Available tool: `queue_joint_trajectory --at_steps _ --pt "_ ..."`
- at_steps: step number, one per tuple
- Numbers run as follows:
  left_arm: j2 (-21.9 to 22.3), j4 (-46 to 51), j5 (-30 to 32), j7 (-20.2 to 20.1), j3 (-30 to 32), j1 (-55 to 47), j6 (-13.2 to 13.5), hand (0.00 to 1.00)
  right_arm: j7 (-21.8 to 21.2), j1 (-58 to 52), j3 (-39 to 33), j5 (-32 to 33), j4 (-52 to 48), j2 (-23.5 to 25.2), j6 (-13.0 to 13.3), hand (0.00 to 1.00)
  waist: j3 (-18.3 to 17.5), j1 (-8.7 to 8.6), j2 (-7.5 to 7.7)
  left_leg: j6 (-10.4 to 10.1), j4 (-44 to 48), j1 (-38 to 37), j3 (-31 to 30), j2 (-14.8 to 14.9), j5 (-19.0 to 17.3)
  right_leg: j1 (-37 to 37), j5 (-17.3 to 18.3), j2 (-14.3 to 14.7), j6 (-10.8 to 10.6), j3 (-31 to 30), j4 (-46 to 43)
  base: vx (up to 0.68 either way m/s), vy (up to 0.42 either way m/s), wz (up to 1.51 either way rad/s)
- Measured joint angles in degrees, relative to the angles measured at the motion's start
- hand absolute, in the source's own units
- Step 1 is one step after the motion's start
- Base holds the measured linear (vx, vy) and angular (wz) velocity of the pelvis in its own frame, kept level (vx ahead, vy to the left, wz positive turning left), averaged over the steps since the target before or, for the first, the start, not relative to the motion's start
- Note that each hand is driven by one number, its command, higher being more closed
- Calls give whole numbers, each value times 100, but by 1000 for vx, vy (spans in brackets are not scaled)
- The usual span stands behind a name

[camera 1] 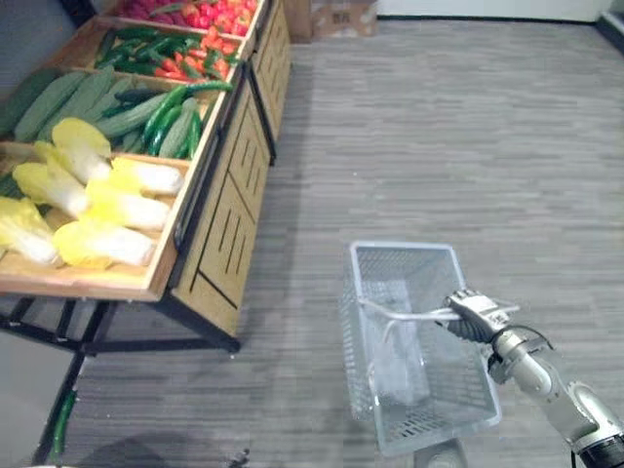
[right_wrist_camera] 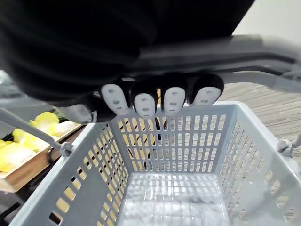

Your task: Pick vegetable in the basket

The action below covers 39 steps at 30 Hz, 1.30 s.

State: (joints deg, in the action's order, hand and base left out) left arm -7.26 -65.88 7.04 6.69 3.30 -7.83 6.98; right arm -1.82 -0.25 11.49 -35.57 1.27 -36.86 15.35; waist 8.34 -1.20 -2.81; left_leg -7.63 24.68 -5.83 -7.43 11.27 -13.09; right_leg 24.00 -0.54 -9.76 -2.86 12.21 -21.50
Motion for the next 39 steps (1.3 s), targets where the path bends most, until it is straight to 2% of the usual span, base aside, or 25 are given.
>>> queue_joint_trajectory --at_steps 1,2,4,5,7,9,12,13,14,15,17,19,20,22,23,25,26,28,29,30,32,35,37,38,39 --pt "50 22 -6 -22 193 -59 -1 0 0 -3 0 3 45 -4 -35 100 8 -14 10 34 817 376 3 50 782 -290 210 32 111 166 6 581 -407 40" --pt "53 53 -7 -20 274 -76 6 0 0 -18 -1 4 70 -9 -49 100 37 -9 60 37 1236 588 9 83 1244 -501 293 24 149 241 83 566 -383 53" --pt "46 138 -5 -16 294 -84 7 0 3 -71 -96 7 141 -32 -105 100 93 50 144 194 2558 1195 499 276 1209 -1449 399 57 271 538 590 510 -357 52" --pt "34 225 -4 -13 294 -97 8 0 21 -178 -253 15 139 -44 -104 100 100 130 186 424 2882 1476 951 332 1029 -1959 440 42 274 717 937 400 -278 51" --pt "32 282 -5 -2 277 -94 22 0 69 -279 -460 78 136 -69 -101 100 95 150 196 485 2876 1999 1432 296 819 -2502 593 56 185 1024 1357 306 -178 66" --pt "23 304 1 5 256 -92 22 0 155 -325 -505 77 134 -71 -104 100 93 197 207 475 2299 2409 1957 117 674 -2766 669 94 168 1252 1573 264 -66 56" --pt "29 205 19 44 108 -93 -1 0 159 -413 -488 72 134 -89 -104 100 85 298 189 593 337 2444 3255 -227 721 -3100 760 223 41 1502 1880 301 13 35" --pt "35 170 52 48 88 -101 -8 0 159 -418 -477 72 134 -89 -102 100 71 301 165 621 -342 2365 3526 -352 896 -3211 782 323 -26 1579 1960 362 45 32" --pt "43 151 84 46 38 -167 -14 0 159 -412 -447 64 134 -103 -101 100 29 360 68 549 -1246 2222 3586 -488 1415 -3334 844 504 -143 1585 2015 460 82 24" --pt "22 138 128 32 43 -222 -29 0 159 -400 -369 52 179 -9 -101 100 -15 405 115 1404 -1675 1994 3623 -647 1532 -3441 968 551 -214 1547 2025 405 88 25" --pt "-106 213 299 49 136 -237 -52 0 156 -326 -122 56 207 -110 -93 100 15 458 373 1474 -1544 2000 3601 -805 1341 -3456 987 390 -193 1362 1924 409 105 31" --pt "-70 204 326 51 163 -241 -92 0 152 -249 17 3 270 -106 -93 100 9 492 400 1672 -1398 1858 3666 -899 1175 -3552 985 233 -199 1219 1656 324 94 30" --pt "-58 205 329 50 163 -258 -93 0 141 -219 59 -6 290 -97 -91 100 6 515 394 1668 -1435 1743 3663 -943 1096 -3564 995 178 -216 1206 1482 299 100 15" --pt "-60 204 330 45 167 -316 -104 0 140 -199 83 4 340 37 -41 100 -16 604 423 1494 -1702 1354 3640 -1112 798 -3212 1199 -189 -543 1016 28 288 107 9" --pt "-128 216 331 48 154 -389 -113 0 140 -202 135 -1 378 189 4 100 -74 572 523 1441 -1890 1138 3514 -1277 739 -2562 988 -539 -878 628 -1565 244 82 31" --pt "-209 220 333 46 124 -403 -163 0 139 -215 259 -13 420 314 1 100 -84 494 734 1441 -2070 846 3329 -1451 717 -1931 275 -679 -1085 -45 -2930 289 29 60" --pt "-310 219 333 43 89 -398 -218 0 134 -278 268 -41 433 397 2 100 -71 425 825 1499 -2084 643 3036 -1525 668 -1630 243 -709 -980 -279 -3757 319 -11 98" --pt "-350 218 331 56 30 -396 -227 0 134 -379 260 -54 433 403 -15 100 -58 332 817 1542 -2090 321 2605 -1510 563 -1329 636 -671 -351 -269 -4273 309 -59 118" --pt "-380 216 325 54 -6 -383 -226 0 134 -438 243 -53 431 405 -35 100 -51 277 763 1519 -2096 178 2291 -1453 512 -1127 857 -618 -49 -190 -4069 294 -90 112" --pt "-396 216 315 54 -33 -360 -225 0 140 -450 223 -49 429 404 -41 100 -40 266 739 1505 -2118 136 2121 -1429 501 -1053 919 -619 46 -111 -3840 332 -145 128" --pt "-407 213 267 53 -73 -255 -227 0 130 -445 146 -40 446 403 -44 100 -52 267 730 1382 -2091 42 1530 -1298 435 -907 979 -584 141 35 -2244 303 -171 140" --pt "-403 222 207 57 -55 -208 -226 0 130 -428 137 -9 692 414 -40 100 -76 288 692 1058 -1895 78 768 -1062 320 -917 764 -377 -128 -501 20 316 -245 132" --pt "-384 220 205 66 8 -210 -226 0 129 -410 137 10 839 438 -40 100 -74 307 689 869 -1857 84 470 -960 232 -911 624 -390 -343 -782 785 417 -439 110" --pt "-381 219 199 99 159 -270 -227 0 129 -413 91 11 1009 537 -40 100 -101 304 732 646 -1827 50 235 -860 119 -938 456 -430 -492 -943 1236 450 -548 108" --pt "-391 218 191 110 212 -299 -228 0 129 -433 27 11 1106 616 -35 100 -137 304 787 537 -1820 38 161 -830 73 -942 323 -449 -480 -958 1350 442 -615 118"
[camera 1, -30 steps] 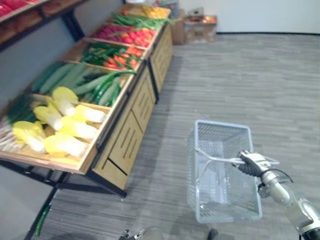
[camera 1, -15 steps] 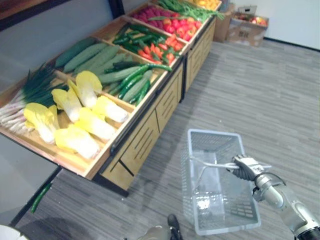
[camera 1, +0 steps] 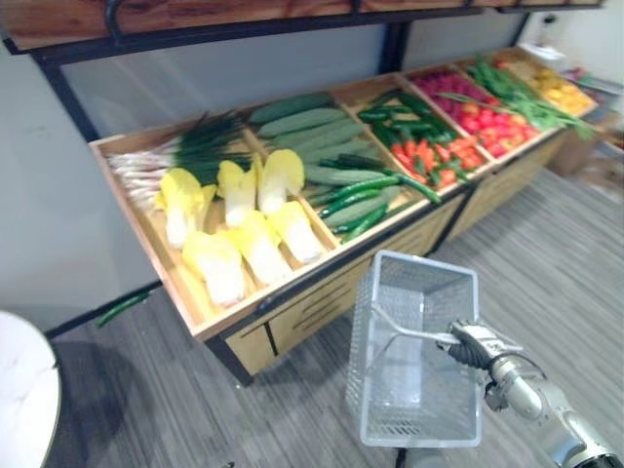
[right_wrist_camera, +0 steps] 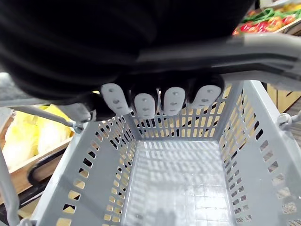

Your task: Pick vegetable in the basket

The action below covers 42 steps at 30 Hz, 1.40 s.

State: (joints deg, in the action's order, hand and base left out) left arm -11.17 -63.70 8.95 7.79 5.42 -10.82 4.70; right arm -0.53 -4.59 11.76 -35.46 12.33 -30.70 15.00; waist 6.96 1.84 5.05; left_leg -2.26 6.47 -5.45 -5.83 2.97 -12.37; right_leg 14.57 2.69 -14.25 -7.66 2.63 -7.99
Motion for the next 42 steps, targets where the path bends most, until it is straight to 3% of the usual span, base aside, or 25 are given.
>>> queue_joint_trajectory --at_steps 1,2,5,6,9,10,12,14,19,21,23,25,26,29,32,34,40,42 --pt "-21 -17 -121 32 154 -41 1 0 1 -81 -147 7 191 170 -1 100 -83 -12 134 -194 -2 -6 -197 65 -112 -32 -298 -31 -96 -6 51 339 -567 106" --pt "109 -61 -217 64 380 8 -27 0 43 -137 -476 16 496 310 -59 100 -82 0 -72 -388 1 -50 -370 321 -166 -58 -588 103 -229 246 -252 340 -555 101" --pt "501 -129 -258 75 661 -10 -20 0 60 -7 -968 110 1139 355 -200 100 -180 -12 -372 -753 -22 71 -392 755 322 -97 -194 347 78 754 -628 291 -414 78" --pt "575 -161 -330 81 861 -14 -24 0 66 8 -1066 191 1510 359 -274 100 -197 -14 -367 -807 28 185 -428 869 624 -141 -55 401 239 1002 -745 257 -412 73" --pt "652 -119 -395 76 1145 -2 -25 0 76 -113 -1383 242 2302 404 -445 100 -187 -82 -381 -665 325 595 -230 1005 1352 -476 103 436 474 1631 -579 211 -409 99" --pt "654 -117 -426 79 1186 4 -29 0 93 -188 -1537 246 2481 444 -483 100 -211 -104 -434 -645 371 641 42 1035 1570 -626 119 443 499 1776 -486 127 -294 91" --pt "655 -116 -429 95 1194 -4 -34 0 149 -354 -1849 283 2749 487 -545 100 -160 -159 -370 -559 371 635 713 1098 1914 -972 134 449 525 2017 -236 79 -215 69" --pt "696 -94 -426 101 1188 -10 -34 0 290 -556 -2299 434 3041 490 -683 100 -135 -227 -451 -542 282 642 1564 1106 1938 -1194 137 459 528 2232 -3 4 -139 46" --pt "731 -2 -419 209 1283 49 -35 0 351 -722 -2725 571 3361 637 -730 100 -83 -335 -596 -573 -610 504 1912 1092 1911 -1034 103 667 425 2257 162 -46 18 18" --pt "735 2 -420 302 1465 80 -32 0 372 -692 -2841 631 3616 636 -737 100 -55 -329 -663 -570 -700 486 1949 1084 1697 -971 -17 703 349 2178 205 -76 140 -6" --pt "747 6 -425 354 1823 115 -31 0 383 -641 -3186 630 3992 633 -728 100 -36 -322 -875 -644 -769 421 2095 1118 1145 -980 -186 782 264 2121 304 -68 204 -12" --pt "706 60 -436 463 2180 146 -29 0 389 -565 -3350 674 4211 701 -724 100 -69 -324 -892 -600 -727 433 2172 978 1043 -1040 -399 752 247 1819 547 -31 144 -20" --pt "698 164 -523 575 2556 152 -22 0 390 -561 -3548 687 4291 702 -727 100 -38 -326 -819 -564 -728 408 2270 856 970 -1100 -549 661 199 1679 785 -1 137 -25" --pt "625 369 -932 736 3089 228 -16 0 392 -569 -3911 692 4469 701 -731 100 -60 -341 -851 -524 -727 359 2354 686 934 -1160 -689 533 98 1582 965 48 125 -16" --pt "605 1304 -1500 1035 3471 279 45 0 381 -611 -4205 743 4719 723 -774 100 -100 -347 -884 -489 -738 225 2387 593 943 -1270 -724 459 48 1549 998 95 62 -2" --pt "649 2763 -1533 1335 3363 215 164 0 383 -650 -4393 741 4718 843 -818 100 -102 -330 -848 -487 -740 231 2364 564 938 -1270 -725 458 49 1569 1001 74 21 6" --pt "961 5569 -989 1832 2964 299 482 0 386 -639 -4638 740 4702 1106 -788 100 -150 -339 -788 -469 -738 215 2281 569 928 -1290 -726 479 53 1589 1002 28 -4 3" --pt "971 5738 -706 1950 2800 433 469 0 385 -629 -4641 739 4700 1152 -788 100 -164 -349 -775 -467 -737 202 2285 569 927 -1297 -730 482 59 1581 1002 0 0 0"
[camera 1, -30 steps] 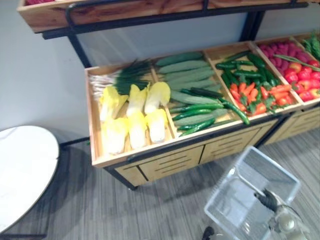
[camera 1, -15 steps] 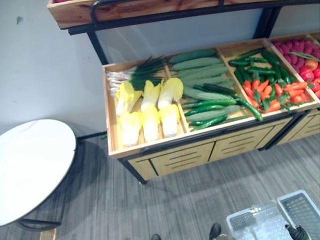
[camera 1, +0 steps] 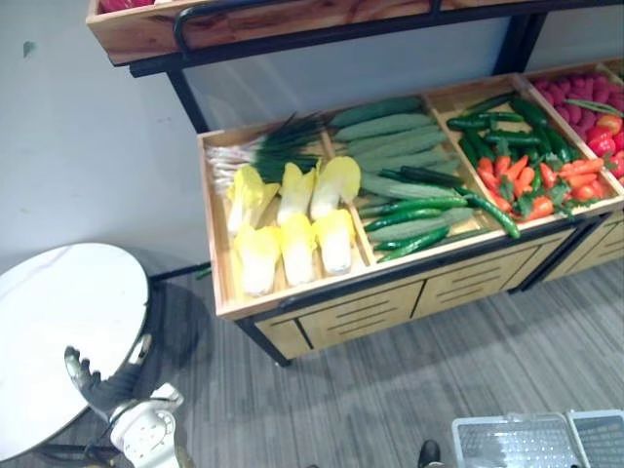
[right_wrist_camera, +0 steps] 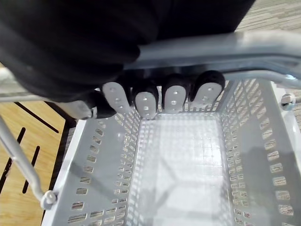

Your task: Pick vegetable in the basket

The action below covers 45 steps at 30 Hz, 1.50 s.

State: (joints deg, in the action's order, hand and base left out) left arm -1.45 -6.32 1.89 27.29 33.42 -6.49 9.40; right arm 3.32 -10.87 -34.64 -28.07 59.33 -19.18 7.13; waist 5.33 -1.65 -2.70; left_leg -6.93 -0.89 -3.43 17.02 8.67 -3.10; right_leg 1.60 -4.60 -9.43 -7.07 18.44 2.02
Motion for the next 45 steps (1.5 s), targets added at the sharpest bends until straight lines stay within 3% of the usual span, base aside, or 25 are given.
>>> queue_joint_trajectory --at_steps 6,12,14,17,20,25,35,45 --pt "-35 152 316 230 -167 80 -40 0 -13 13 234 -15 -105 11 -5 100 -68 -30 76 15 45 -90 216 33 -89 -76 -92 81 53 -218 206 -37 -12 -20" --pt "-361 -252 493 388 -320 531 -321 0 -57 91 864 -111 -543 -15 7 100 -55 -173 156 -29 113 -74 589 73 -152 129 -282 179 96 -599 392 -28 -21 -33" --pt "-631 -826 597 366 -371 858 -374 0 -80 192 1122 -113 -692 -39 10 100 -25 -312 177 -29 128 6 658 81 -151 271 -324 203 103 -695 389 -8 -28 -26" --pt "-916 -1343 596 384 -401 1308 -471 0 -87 367 1455 -112 -740 -105 45 100 36 -307 225 -29 141 125 848 81 -151 540 -402 243 135 -934 384 -32 -31 -43" --pt "-1219 -1881 537 389 -444 1845 -499 0 -90 612 1717 -113 -887 -136 83 100 287 -375 373 -28 218 345 974 71 -150 838 -488 251 156 -1106 379 -36 -35 -24" --pt "-1553 -2592 301 437 -439 2402 -519 0 -65 817 2050 -109 -965 -267 114 100 503 -445 362 -29 222 537 1055 68 -151 1203 -543 284 160 -1294 286 10 -30 -25" --pt "-1616 -2824 266 639 -513 3083 -577 0 146 921 2455 -60 -1130 -279 122 100 875 -437 427 -47 272 642 1071 76 -195 1432 -540 310 164 -1512 185 -8 -38 -8" --pt "-1599 -2836 99 1025 -428 3190 -583 0 156 923 2616 -63 -1240 -269 241 100 1002 -425 517 -56 301 630 1096 96 -202 1433 -581 338 178 -1587 195 -23 -41 -3"
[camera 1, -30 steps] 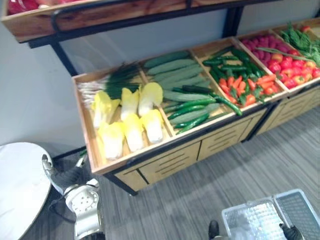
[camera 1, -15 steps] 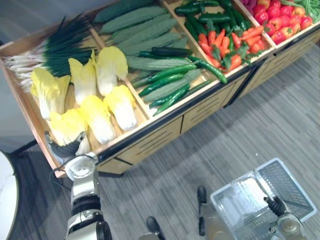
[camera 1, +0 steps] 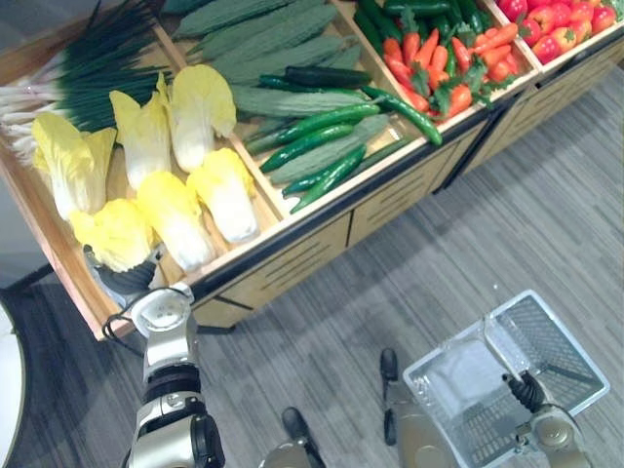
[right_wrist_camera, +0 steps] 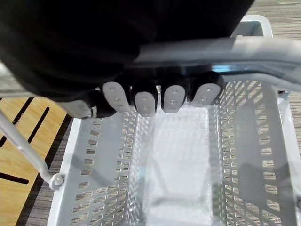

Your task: Pick vegetable in the basket

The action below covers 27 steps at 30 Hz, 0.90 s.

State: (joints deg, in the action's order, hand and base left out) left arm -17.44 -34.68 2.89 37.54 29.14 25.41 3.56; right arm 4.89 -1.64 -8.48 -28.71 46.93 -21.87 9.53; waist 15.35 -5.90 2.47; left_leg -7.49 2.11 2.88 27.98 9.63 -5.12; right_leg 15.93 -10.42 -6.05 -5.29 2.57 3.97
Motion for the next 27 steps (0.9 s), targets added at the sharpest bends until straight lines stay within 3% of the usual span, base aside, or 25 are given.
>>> queue_joint_trajectory --at_steps 15,27 --pt "191 -246 -42 103 542 -5 -46 0 66 0 17 -1 8 42 68 100 113 129 63 -8 12 -17 131 23 -5 -1 -155 59 26 -171 143 -16 -36 -5" --pt "-90 -687 -53 40 572 380 -39 0 86 52 120 0 9 36 72 100 180 140 95 -8 7 78 131 10 -5 107 -160 41 19 -175 143 3 -9 0"
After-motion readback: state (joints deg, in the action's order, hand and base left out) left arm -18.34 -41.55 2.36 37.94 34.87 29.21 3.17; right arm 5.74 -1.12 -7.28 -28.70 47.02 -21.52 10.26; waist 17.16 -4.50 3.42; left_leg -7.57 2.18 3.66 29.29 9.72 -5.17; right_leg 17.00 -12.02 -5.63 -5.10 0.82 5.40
